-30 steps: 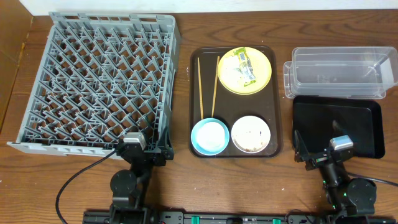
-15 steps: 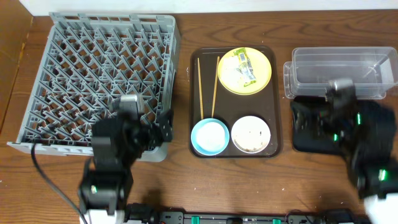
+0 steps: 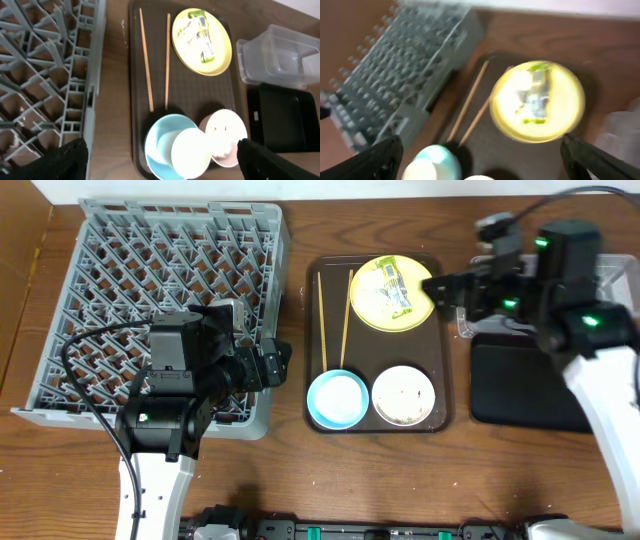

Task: Sort waste into correct bins and load items into the dishwasher
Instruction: 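Reach the right gripper to the wrapper and tissue on the yellow plate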

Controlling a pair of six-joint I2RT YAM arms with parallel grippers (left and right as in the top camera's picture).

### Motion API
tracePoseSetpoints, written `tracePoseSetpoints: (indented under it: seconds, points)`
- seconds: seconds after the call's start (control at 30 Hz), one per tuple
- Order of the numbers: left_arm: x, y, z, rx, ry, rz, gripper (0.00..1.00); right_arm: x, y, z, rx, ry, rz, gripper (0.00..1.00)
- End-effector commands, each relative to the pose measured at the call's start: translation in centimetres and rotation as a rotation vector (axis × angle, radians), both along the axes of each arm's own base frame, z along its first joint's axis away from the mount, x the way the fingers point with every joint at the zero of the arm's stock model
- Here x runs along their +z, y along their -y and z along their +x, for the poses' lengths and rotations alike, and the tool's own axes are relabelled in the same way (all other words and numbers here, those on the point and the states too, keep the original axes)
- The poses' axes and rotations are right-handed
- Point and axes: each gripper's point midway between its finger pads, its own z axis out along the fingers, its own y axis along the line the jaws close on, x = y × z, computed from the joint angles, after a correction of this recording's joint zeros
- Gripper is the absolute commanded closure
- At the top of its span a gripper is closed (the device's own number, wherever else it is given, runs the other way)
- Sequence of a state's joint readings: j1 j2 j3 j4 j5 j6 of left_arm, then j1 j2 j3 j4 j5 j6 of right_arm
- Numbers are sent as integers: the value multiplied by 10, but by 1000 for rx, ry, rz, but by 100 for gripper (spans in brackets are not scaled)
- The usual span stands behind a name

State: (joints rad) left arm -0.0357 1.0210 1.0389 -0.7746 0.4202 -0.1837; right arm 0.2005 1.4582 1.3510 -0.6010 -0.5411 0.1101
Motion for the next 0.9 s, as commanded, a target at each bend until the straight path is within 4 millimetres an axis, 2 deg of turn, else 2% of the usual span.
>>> tracePoseSetpoints:
  seconds: [0.0,0.23,0.27,0.37,0.5,0.67,0.8,0.87]
  points:
    - [10,5,0,-18,16,-20,4,-19,-37,6,41,-79,-40,7]
    - [10,5,0,-19,16,-20,4,-94,-63,48,-46,-166,-333,22]
    - [10,5,0,-19,16,-20,4,-110,-66,56,-59,-171,-362,23]
    - [10,5,0,-19,16,-20,4,-144,-67,69,-101,-195,-410,30]
    - [10,5,0,-19,16,-20,4,-192,-79,87,-104,-200,-430,31]
    - [10,5,0,-19,16,-20,4,-230,-89,92,-107,-215,-446,37]
    - [10,5,0,-19,16,-20,4,-256,-96,84,-86,-244,-488,66]
    - [10,5,0,-19,16,-20,4,-258,-94,83,-103,-234,-523,86]
